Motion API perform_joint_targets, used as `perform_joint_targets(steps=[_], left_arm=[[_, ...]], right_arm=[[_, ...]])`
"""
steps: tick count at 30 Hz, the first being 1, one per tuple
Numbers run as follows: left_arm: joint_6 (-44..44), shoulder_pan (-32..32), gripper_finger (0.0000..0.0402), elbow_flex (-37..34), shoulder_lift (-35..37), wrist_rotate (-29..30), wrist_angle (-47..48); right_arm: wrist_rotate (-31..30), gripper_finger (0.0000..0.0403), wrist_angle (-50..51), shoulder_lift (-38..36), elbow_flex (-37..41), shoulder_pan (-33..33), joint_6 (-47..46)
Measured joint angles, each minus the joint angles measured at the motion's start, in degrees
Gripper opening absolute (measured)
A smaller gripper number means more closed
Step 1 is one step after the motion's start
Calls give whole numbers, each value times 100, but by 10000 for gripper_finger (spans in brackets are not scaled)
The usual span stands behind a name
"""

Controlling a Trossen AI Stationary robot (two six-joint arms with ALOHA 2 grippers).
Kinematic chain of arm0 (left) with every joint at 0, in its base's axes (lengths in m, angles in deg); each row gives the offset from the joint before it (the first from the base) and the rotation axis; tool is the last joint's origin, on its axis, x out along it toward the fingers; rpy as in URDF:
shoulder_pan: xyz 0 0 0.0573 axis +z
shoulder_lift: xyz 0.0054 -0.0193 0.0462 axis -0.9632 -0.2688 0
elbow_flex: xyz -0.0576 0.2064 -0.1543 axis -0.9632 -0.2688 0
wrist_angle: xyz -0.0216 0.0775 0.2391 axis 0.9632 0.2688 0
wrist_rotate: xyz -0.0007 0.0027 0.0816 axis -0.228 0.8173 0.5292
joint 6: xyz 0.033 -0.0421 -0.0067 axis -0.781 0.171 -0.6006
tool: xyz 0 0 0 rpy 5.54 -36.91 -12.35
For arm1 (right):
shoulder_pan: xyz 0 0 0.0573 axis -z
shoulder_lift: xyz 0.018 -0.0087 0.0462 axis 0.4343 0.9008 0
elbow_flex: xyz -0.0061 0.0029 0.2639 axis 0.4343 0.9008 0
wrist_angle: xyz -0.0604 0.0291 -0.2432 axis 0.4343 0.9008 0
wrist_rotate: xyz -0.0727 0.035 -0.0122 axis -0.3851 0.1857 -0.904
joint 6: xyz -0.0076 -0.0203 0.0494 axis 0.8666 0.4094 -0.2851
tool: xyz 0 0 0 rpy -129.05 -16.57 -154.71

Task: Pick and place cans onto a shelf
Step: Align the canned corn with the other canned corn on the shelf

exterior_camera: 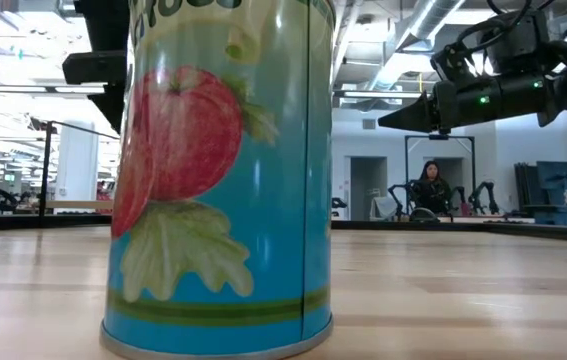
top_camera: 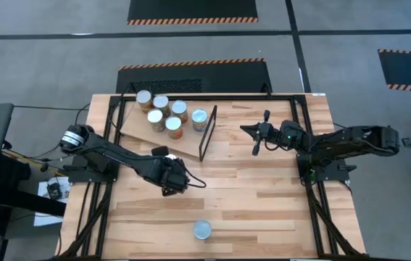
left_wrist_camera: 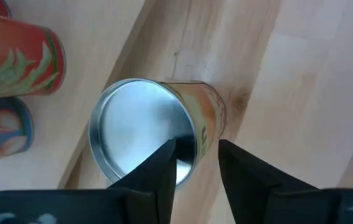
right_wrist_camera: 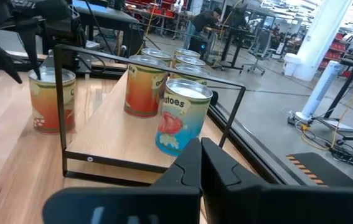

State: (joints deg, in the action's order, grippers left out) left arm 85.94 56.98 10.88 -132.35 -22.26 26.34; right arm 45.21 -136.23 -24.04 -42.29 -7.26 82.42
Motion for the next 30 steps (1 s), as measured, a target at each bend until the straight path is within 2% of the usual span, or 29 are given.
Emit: perform_joint_targets(steps=[3, 8, 13, 24, 27, 30], left_arm=[[-169, 13, 87, -24, 7, 7, -15], [-739, 17, 12, -28, 60, -59, -6], [-1105, 35, 2, -61, 464, -290, 338], [-1081, 422, 0, -93, 2342, 87, 1942], [-1175, 715, 0, -331, 2763, 157, 2417], [-1384, 1107, 0, -698, 3124, 194, 2430]], right_arm=[[1, 14, -3, 0, 0, 0, -2], [-1, 17, -1, 0, 0, 0, 0], [-1, 14, -1, 0, 0, 0, -2], [-1, 15, 16, 0, 0, 0, -4], [-1, 14, 33, 0, 0, 0, -4], [-1, 15, 32, 0, 0, 0, -4]])
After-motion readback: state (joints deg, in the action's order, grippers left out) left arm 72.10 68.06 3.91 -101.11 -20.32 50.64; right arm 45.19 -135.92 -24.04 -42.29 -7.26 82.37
